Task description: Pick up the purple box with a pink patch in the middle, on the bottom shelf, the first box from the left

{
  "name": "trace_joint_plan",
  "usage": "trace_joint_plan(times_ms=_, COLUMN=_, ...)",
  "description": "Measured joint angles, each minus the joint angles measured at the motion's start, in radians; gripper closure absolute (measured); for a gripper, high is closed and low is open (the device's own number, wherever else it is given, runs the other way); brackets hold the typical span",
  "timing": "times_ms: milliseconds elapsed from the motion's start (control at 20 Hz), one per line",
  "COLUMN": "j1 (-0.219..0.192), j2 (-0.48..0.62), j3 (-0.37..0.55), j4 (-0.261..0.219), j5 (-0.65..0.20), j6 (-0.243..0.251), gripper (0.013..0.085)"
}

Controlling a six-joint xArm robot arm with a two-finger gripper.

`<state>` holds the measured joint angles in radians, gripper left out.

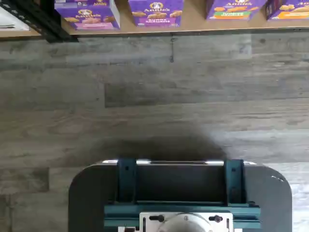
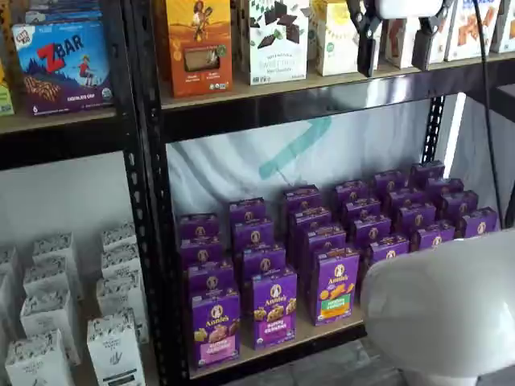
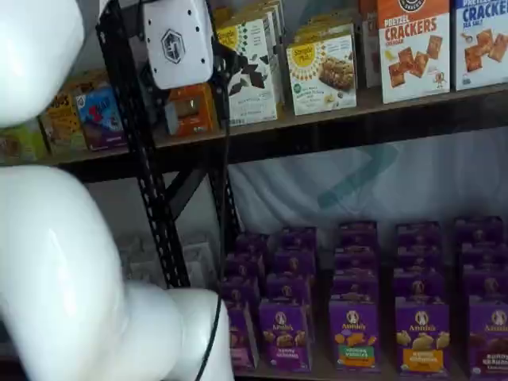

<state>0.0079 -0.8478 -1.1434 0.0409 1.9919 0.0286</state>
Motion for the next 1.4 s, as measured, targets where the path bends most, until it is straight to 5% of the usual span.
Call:
trace_joint_plan(times_ms=350, j1=-0.035, j2=-0.026, j3=0.028, j4=0.046, j5=-0.041, j6=-0.018, gripper=0.0130)
trace_joint_plan(times_ms=700, j1=0.041, j2=-0.045, j3=0.091, j4=0.000, j5=-0.075, j6=0.038, gripper=0.0130)
trace_joint_plan(times_ms=1400, j1=0.095, j2=-0.099, j3=0.381, j4=0.003, j5=-0.323, j6=0.088, gripper=0.0130)
